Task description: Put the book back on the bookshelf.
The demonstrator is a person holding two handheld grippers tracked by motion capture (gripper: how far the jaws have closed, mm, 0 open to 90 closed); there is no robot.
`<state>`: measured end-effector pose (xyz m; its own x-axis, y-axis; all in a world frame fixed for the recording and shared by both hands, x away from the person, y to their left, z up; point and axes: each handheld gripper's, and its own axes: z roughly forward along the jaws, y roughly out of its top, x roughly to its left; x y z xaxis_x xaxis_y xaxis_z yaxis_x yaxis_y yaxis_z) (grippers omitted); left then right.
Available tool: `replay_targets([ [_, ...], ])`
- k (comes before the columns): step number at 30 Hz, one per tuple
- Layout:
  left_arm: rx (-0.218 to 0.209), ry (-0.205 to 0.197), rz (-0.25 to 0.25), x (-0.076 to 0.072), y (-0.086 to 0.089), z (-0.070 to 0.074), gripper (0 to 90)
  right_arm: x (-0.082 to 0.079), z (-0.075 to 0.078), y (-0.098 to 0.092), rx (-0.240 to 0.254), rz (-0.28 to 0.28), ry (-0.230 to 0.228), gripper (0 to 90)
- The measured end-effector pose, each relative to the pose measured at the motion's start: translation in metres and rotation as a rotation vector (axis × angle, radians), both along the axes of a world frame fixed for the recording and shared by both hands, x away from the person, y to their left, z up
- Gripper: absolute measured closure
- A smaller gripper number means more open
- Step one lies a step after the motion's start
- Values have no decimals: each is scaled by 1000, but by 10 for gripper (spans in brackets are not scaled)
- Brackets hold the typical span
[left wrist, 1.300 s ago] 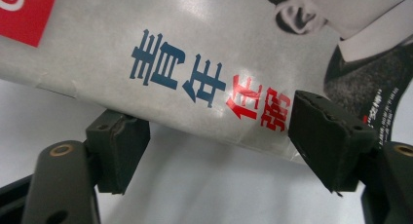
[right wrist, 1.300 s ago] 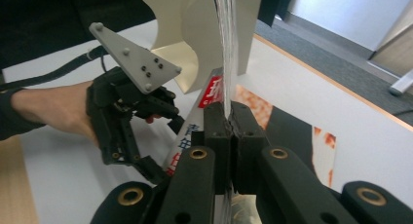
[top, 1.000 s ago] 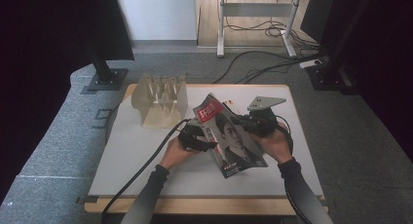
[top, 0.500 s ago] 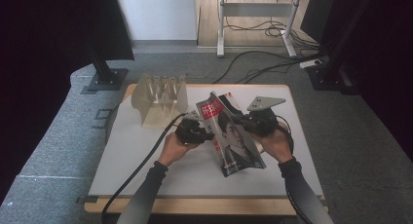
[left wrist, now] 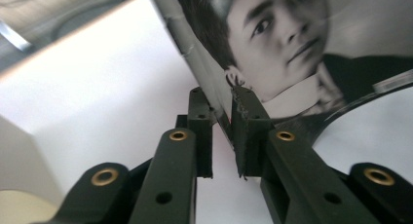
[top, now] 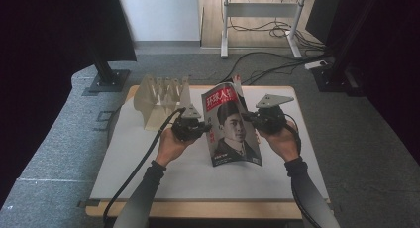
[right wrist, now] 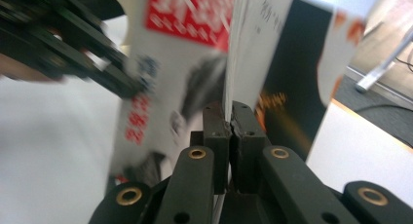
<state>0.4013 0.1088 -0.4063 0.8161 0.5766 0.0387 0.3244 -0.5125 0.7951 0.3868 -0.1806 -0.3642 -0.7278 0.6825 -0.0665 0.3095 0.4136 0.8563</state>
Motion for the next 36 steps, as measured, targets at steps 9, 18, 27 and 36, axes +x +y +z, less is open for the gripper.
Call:
replay_targets([
  [9, 21, -69, -21, -14, 7, 8, 856, 5, -16, -20, 40, -46, 48, 853],
  [18, 59, -118, -99, -35, 2, 12, 821, -15, -19, -34, 37, -23, 52, 854],
  [27, 8, -137, -132, -35, -9, 29, 767, -31, -24, -42, 28, -8, 35, 855],
  [36, -12, -155, -135, -32, -21, 50, 790, -34, -27, -47, 40, 23, 31, 854],
])
